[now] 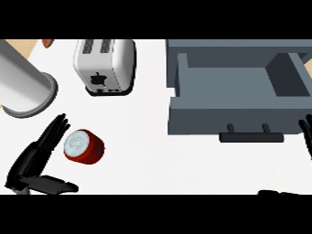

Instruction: Pick up the can, place it into the drawer and close the drawer

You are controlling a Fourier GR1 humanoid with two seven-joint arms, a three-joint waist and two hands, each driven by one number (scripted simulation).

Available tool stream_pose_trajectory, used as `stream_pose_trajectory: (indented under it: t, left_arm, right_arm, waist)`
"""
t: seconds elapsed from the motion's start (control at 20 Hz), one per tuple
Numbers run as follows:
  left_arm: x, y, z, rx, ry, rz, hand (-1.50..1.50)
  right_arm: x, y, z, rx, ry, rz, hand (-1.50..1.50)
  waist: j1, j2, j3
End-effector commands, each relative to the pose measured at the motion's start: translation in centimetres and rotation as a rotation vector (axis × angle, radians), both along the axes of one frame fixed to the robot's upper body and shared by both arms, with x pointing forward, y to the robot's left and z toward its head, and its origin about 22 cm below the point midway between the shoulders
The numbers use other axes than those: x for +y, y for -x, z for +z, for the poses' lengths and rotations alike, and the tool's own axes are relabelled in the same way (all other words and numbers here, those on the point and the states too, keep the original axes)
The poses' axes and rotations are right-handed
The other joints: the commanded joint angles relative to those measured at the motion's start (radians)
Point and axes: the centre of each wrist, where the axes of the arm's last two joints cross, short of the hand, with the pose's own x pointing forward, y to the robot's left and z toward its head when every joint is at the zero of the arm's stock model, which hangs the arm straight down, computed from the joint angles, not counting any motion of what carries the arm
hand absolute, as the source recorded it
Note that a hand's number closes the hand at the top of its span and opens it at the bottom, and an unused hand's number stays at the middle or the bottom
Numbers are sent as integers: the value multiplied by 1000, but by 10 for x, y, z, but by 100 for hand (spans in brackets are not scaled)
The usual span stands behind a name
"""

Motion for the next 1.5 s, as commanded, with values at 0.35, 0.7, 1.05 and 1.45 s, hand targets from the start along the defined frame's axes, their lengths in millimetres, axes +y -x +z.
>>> stream_pose_trajectory:
  t: [0.35,0.7,1.05,1.45]
  left_arm:
    - [3,1,-37,23,-14,23,-150]
    - [13,-7,-31,53,14,20,-150]
    - [2,-24,-57,46,9,13,-150]
    - [-20,-36,-63,71,28,15,-150]
  right_arm:
    - [2,-11,-4,-10,-17,-10,-150]
    - [13,11,11,-5,-3,-10,-150]
    - [-12,3,10,-21,-15,-8,-150]
    - [-14,-1,20,-16,-17,-14,-150]
  waist:
    - [1,0,0]
    - [1,-1,0]
    - [-2,0,0]
    - [-1,0,0]
